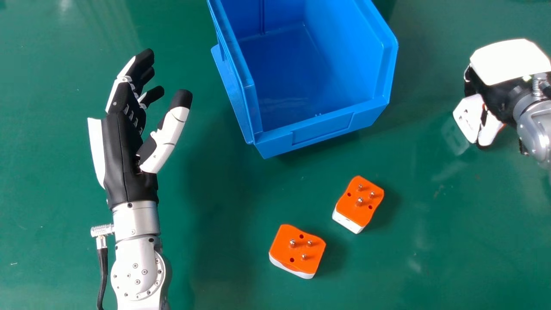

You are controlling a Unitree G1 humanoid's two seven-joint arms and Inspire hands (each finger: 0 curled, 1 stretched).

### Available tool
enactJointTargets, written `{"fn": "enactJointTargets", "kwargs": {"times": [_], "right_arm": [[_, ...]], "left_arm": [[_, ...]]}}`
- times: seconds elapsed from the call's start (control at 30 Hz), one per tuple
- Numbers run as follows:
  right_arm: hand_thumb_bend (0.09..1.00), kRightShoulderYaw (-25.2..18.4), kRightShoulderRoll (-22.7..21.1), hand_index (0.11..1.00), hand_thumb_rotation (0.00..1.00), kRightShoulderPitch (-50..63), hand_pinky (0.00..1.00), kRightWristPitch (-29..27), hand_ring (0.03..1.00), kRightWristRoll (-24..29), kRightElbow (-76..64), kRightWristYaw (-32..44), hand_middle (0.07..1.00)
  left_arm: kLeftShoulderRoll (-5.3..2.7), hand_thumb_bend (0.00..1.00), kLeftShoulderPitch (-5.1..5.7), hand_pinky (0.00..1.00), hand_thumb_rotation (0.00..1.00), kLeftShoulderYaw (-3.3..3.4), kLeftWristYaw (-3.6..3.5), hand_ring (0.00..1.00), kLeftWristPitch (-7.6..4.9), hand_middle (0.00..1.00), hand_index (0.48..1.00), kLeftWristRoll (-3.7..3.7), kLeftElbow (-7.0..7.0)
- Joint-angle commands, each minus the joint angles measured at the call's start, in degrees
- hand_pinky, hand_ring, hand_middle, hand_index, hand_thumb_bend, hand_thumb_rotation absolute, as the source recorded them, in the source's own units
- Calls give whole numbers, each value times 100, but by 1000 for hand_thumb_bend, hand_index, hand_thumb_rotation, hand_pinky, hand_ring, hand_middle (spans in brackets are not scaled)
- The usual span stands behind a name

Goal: Pick all objects and put in blue box

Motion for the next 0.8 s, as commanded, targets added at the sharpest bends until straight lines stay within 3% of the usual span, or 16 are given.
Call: {"fn": "enactJointTargets", "kwargs": {"times": [0.0, 0.4, 0.63, 0.77], "right_arm": [[527, -50, -135, 528, 2, 10, 364, -16, 425, 40, -59, -92, 550], [518, -84, -241, 522, 1, -43, 333, -206, 406, 39, -125, -217, 534], [517, -484, -424, 511, 0, 101, 345, -546, 404, 305, -509, -695, 534], [516, -532, -520, 506, 0, 181, 357, -508, 398, 263, -777, -794, 528]], "left_arm": [[-8, 727, -31, 795, 473, 3, -10, 873, -63, 867, 802, 1, -87], [-1, 723, -74, 794, 473, -14, 91, 873, -51, 867, 801, 83, -53], [10, 719, -93, 795, 474, -32, 204, 873, -35, 867, 800, 215, -51], [1, 715, -92, 795, 477, -37, 231, 871, -6, 866, 799, 244, -63]]}}
